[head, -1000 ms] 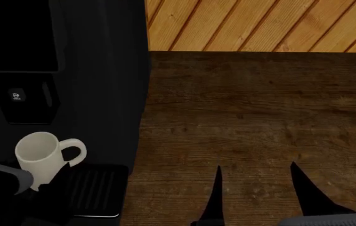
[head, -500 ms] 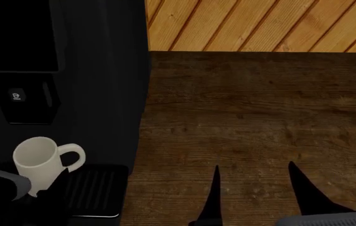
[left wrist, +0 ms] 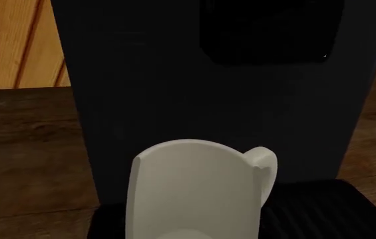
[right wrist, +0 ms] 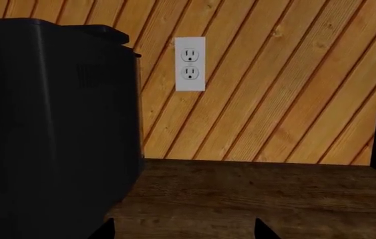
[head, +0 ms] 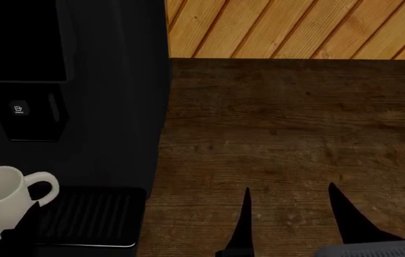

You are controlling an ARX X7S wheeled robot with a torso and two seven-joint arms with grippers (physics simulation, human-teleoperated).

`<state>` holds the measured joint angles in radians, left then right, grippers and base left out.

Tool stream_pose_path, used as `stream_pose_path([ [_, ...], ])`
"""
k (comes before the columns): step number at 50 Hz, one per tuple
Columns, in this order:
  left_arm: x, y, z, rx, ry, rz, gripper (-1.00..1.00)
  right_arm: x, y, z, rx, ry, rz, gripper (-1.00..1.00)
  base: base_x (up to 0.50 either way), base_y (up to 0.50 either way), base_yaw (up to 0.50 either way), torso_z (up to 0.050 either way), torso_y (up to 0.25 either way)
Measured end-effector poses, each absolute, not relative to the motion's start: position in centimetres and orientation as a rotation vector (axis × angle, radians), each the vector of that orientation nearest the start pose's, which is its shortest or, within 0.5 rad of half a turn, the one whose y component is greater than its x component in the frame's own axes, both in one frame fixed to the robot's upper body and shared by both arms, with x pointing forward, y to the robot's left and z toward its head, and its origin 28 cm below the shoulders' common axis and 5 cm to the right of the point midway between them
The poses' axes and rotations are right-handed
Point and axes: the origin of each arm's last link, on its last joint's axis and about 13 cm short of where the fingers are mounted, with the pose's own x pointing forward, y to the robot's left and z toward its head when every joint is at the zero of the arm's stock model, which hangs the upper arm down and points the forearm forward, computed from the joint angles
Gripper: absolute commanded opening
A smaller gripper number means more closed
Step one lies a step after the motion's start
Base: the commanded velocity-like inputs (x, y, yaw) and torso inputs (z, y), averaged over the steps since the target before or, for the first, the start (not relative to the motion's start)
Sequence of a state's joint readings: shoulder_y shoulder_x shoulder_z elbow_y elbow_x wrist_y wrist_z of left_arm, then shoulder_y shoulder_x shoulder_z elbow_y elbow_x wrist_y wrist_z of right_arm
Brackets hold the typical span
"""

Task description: Pick the mug from under the coffee machine dispenser and place it on the counter.

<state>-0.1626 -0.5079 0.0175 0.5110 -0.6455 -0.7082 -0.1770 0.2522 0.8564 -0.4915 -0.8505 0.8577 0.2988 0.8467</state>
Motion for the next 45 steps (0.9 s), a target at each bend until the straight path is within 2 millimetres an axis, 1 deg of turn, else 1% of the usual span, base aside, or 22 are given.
stream_pose_path([
  [19, 20.0, 28.2, 13.5, 0.043, 0.112, 0.003, -1.00, 16.7, -10.8, 16.9, 0.013, -0.157, 0.119, 1.00, 0.00, 0.00, 0.00, 0.000, 0.000],
  [37, 19.0, 29.5, 13.6, 0.047, 0.120, 0.115, -1.00, 16.7, -10.6, 16.8, 0.010, -0.154, 0.128, 1.00, 0.00, 0.00, 0.00, 0.000, 0.000],
  [45, 19.0, 30.2, 13.3, 0.033, 0.118, 0.169, -1.00, 16.7, -10.6, 16.6, 0.011, -0.150, 0.129, 1.00, 0.00, 0.00, 0.00, 0.000, 0.000],
])
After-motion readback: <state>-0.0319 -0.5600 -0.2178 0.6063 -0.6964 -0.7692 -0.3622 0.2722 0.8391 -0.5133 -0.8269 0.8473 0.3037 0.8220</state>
